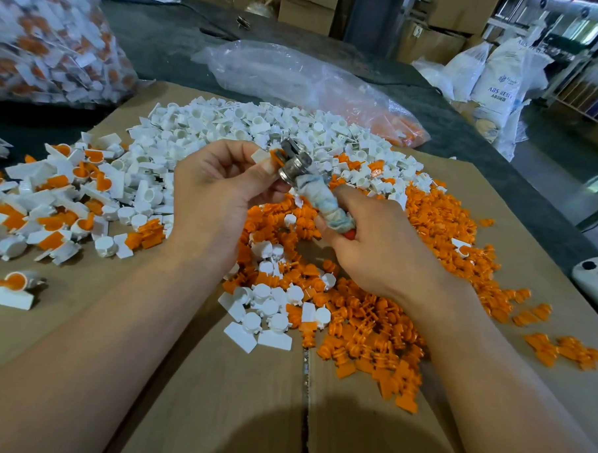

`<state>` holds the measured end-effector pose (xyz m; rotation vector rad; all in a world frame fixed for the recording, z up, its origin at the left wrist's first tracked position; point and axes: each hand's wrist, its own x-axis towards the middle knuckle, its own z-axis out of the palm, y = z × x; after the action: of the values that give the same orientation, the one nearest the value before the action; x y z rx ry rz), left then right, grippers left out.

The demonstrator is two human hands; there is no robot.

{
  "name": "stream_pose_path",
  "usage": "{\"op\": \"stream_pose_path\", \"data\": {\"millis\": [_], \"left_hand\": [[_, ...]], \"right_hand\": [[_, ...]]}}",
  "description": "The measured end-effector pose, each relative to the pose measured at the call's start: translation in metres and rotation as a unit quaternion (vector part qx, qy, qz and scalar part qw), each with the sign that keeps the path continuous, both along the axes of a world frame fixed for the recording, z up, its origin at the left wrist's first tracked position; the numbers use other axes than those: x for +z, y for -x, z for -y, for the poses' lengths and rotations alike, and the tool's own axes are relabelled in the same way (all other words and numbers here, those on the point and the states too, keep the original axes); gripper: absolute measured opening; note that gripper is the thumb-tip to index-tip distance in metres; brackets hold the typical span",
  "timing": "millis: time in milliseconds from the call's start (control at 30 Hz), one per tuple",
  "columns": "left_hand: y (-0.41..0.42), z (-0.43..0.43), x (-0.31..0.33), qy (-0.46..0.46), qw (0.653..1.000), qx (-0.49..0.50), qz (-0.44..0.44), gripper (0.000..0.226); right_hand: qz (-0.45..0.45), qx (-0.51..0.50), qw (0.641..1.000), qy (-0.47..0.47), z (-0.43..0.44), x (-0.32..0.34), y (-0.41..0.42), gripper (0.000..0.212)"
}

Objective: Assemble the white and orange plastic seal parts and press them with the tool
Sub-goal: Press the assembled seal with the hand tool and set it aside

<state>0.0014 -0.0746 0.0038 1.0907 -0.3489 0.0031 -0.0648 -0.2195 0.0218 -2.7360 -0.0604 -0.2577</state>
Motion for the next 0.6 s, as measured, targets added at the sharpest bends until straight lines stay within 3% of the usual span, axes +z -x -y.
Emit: {"op": "stream_pose_path", "data": {"millis": [400, 600], "left_hand": [[0.0011, -0.001, 0.0005, 0.002, 1.0, -0.001, -0.018, 0.019], [0.0016, -0.0035, 0.0026, 0.023, 1.0, -0.005, -0.017, 0.019]], "right_hand": [[-0.006, -0.004, 1.0, 0.018, -0.003, -0.0005, -0.0009, 0.013], [0.035, -0.002, 0.999, 0.023, -0.0056, -0.0024, 0.0001, 0.016]]}}
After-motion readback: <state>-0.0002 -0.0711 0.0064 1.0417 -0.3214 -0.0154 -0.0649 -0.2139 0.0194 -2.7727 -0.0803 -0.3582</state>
